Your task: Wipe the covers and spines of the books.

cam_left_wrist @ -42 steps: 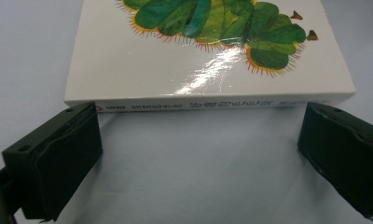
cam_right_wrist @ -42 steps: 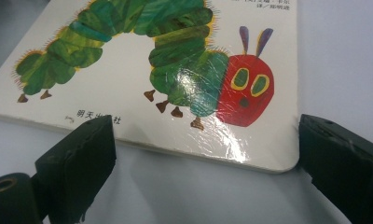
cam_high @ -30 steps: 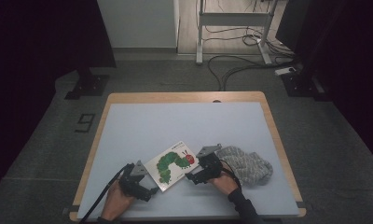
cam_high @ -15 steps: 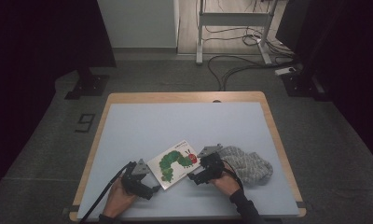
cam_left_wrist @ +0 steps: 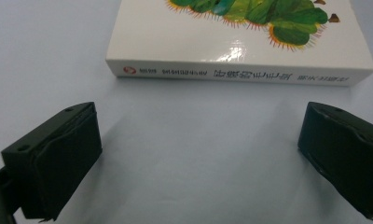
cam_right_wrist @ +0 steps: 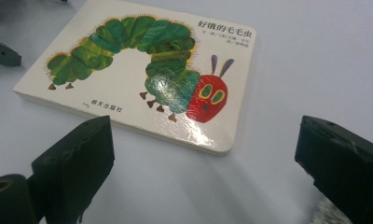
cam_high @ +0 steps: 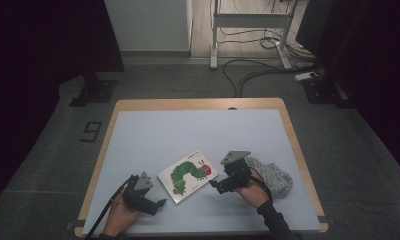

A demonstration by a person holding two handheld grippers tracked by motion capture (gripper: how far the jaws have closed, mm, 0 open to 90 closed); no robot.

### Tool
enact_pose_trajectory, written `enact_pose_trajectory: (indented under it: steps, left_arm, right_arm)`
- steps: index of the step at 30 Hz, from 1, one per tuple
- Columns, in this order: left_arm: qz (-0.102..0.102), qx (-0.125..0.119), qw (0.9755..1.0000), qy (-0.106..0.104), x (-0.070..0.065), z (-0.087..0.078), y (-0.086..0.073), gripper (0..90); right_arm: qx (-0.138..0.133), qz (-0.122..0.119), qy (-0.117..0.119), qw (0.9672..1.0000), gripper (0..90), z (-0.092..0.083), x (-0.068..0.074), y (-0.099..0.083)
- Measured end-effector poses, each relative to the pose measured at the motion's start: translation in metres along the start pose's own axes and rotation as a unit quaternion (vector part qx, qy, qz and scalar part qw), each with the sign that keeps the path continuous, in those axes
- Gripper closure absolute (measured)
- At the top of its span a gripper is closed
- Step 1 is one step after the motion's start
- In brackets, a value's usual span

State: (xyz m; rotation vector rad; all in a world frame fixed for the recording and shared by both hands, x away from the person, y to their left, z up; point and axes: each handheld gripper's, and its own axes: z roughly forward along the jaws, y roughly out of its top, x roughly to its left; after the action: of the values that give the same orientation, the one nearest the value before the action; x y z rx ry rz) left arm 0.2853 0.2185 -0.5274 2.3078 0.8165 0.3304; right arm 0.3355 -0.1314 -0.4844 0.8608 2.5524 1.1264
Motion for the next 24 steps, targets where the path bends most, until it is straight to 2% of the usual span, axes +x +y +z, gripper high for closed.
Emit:
enact_pose_trajectory:
  steps: [3, 7, 10, 18, 24]
  left_arm:
    - [-0.010, 0.004, 0.9999, -0.009, 0.002, 0.001, 0.000, 0.0]
    - [-0.011, 0.003, 0.9999, -0.007, 0.002, 0.001, 0.000, 0.0]
    - [-0.011, 0.003, 0.9999, -0.007, 0.002, 0.001, 0.000, 0.0]
    - [-0.011, 0.003, 0.9999, -0.008, 0.002, 0.001, 0.000, 0.0]
    - [-0.011, 0.003, 0.9999, -0.007, 0.002, 0.001, 0.000, 0.0]
  right_arm:
    - [-0.005, -0.001, -0.008, 1.0000, 3.5, -0.008, -0.003, 0.000]
    - [-0.015, 0.002, -0.016, 0.9998, 3.3, -0.016, -0.007, 0.000]
    - [-0.018, 0.010, -0.032, 0.9993, 3.4, -0.030, -0.015, -0.001]
    - [-0.009, 0.017, -0.066, 0.9976, 4.0, -0.056, -0.030, -0.008]
    - [0.011, 0.039, -0.098, 0.9943, 5.8, -0.068, -0.046, -0.024]
